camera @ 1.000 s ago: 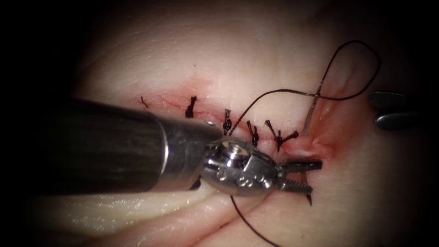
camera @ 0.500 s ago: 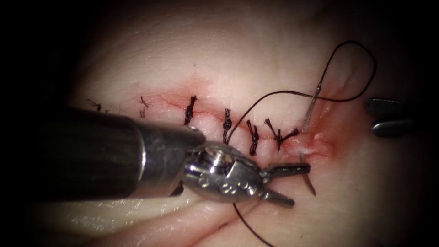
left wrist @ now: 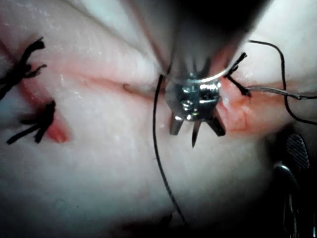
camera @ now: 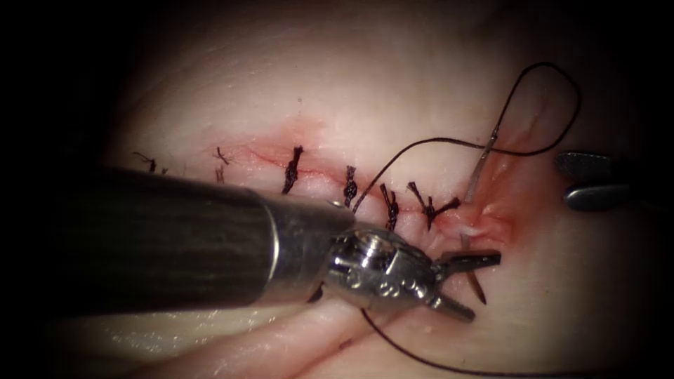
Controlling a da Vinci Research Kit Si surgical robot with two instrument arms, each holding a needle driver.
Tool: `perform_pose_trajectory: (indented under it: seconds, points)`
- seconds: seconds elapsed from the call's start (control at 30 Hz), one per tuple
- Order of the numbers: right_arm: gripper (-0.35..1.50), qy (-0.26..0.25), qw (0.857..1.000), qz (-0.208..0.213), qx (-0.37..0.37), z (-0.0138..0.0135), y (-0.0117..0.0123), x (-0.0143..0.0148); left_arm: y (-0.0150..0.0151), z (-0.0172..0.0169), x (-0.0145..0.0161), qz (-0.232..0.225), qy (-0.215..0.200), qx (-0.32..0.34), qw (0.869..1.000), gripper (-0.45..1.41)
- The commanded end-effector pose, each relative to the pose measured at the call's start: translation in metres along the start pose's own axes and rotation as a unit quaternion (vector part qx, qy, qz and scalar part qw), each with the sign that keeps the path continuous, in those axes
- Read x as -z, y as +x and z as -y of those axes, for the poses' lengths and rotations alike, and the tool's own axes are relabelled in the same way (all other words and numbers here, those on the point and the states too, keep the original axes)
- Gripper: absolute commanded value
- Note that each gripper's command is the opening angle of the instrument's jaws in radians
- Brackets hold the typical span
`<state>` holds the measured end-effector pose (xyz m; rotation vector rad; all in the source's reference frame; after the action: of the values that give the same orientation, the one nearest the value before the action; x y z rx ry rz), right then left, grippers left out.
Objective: Wound Closure
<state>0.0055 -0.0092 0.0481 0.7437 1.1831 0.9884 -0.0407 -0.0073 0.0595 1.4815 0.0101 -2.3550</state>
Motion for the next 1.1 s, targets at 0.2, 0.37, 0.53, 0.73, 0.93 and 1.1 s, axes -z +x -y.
perform_pose_trajectory:
  seconds: [0.2,0.37,0.53,0.73,0.93,1.1]
  points:
    - [0.76,0.000,1.000,0.000,0.003,-0.0003,-0.0003,-0.0010,-0.0021,0.0015,-0.0007,-0.020,0.040,0.001,0.999,0.15]
    - [0.74,0.000,1.000,0.002,0.003,-0.0003,-0.0004,-0.0009,-0.0024,0.0016,-0.0010,-0.022,0.049,0.000,0.999,-0.07]
    - [0.64,0.000,1.000,-0.006,0.002,-0.0004,-0.0003,-0.0006,-0.0020,0.0013,-0.0006,-0.027,0.054,0.012,0.998,-0.45]
    - [0.40,0.002,1.000,-0.009,0.002,0.0000,-0.0005,-0.0005,-0.0006,0.0004,0.0002,-0.041,0.062,0.076,0.994,-0.45]
    - [-0.34,0.002,0.977,-0.026,0.213,0.0006,-0.0009,-0.0003,0.0022,-0.0007,0.0001,-0.110,0.035,0.191,0.975,-0.45]
    - [-0.35,0.033,0.965,-0.028,0.257,0.0016,-0.0015,-0.0003,0.0048,-0.0006,0.0009,-0.166,0.017,0.277,0.946,-0.45]
